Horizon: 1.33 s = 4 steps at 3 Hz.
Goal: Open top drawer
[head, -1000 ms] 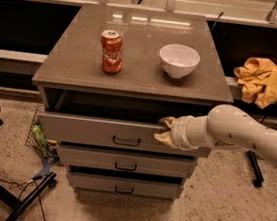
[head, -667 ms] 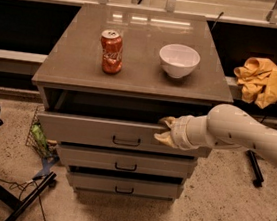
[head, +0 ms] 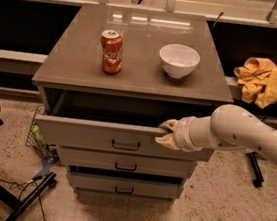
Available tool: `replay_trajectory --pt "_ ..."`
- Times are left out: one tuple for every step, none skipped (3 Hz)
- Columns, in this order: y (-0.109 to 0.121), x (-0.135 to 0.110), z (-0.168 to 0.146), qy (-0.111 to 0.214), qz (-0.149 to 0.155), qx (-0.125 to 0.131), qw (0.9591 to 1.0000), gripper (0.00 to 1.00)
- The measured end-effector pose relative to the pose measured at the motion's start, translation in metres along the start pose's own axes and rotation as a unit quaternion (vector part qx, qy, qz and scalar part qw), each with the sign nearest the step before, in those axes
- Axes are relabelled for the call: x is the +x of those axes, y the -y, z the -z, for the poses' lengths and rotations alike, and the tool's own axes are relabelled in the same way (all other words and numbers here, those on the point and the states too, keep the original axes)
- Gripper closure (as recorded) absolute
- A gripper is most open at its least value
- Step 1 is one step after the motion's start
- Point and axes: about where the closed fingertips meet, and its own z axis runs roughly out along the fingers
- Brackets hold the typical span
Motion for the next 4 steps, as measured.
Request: replay_trajectory --pt "0.0 0.0 0.0 0.0 0.0 0.0 1.0 1.0" --pt "0.0 0.0 0.001 0.0 0.0 0.0 1.0 1.0" --pt "-0.016 0.003 0.006 -0.002 0.002 -0.027 0.9996 1.0" --pt "-0.015 0.001 0.009 -0.002 0.002 -0.027 0.9996 1.0"
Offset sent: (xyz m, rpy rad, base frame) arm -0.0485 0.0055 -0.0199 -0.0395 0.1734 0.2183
